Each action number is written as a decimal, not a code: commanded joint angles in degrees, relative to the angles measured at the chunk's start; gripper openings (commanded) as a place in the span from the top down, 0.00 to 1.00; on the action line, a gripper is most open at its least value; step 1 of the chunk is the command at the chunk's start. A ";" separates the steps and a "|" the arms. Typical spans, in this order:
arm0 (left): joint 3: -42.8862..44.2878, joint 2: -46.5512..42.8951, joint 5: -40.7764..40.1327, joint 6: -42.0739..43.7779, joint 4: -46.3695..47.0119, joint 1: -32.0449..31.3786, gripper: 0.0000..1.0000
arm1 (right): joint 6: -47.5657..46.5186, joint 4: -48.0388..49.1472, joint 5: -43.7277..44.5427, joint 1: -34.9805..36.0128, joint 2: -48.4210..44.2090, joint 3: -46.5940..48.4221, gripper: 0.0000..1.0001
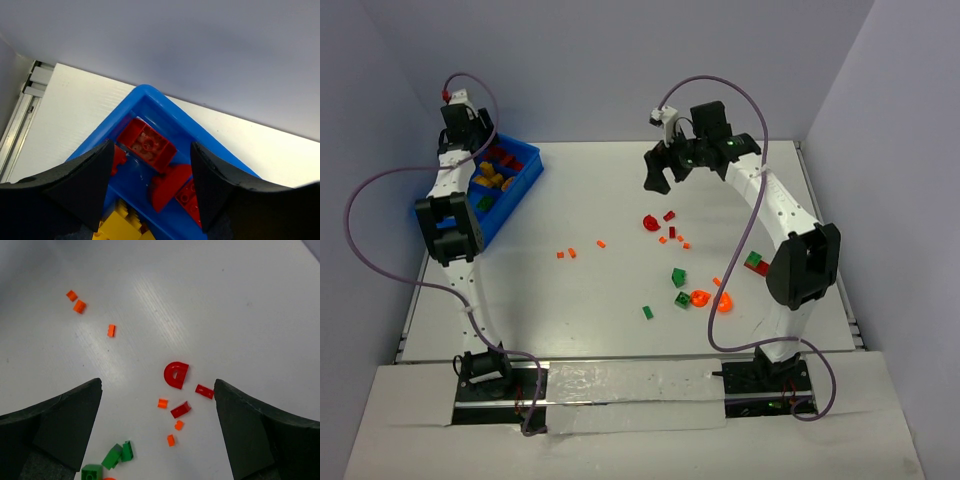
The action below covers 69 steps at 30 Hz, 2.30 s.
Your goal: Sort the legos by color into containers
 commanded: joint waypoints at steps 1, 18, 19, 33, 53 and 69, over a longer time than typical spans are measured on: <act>0.58 -7.87 7.02 3.04 2.49 -0.55 0.29 | -2.43 -2.51 2.38 -3.05 -5.82 -4.54 0.00; -20.24 -31.54 26.87 16.30 -10.85 -12.76 0.23 | -20.53 -21.10 27.67 -19.64 -16.73 -30.64 0.07; -20.02 -31.26 27.30 15.97 -11.30 -12.81 0.23 | -20.50 -21.13 28.43 -19.64 -16.13 -30.69 0.07; -18.87 -30.66 26.88 14.32 -13.70 -12.90 0.23 | -20.02 -23.32 32.10 -19.18 -0.44 -22.13 0.14; -18.44 -29.85 26.02 13.95 -15.88 -12.90 0.22 | -24.25 -26.84 33.11 -19.02 5.45 -22.61 0.30; -18.73 -29.82 25.76 13.74 -16.32 -12.90 0.22 | -24.95 -27.98 33.08 -18.22 6.94 -22.61 0.41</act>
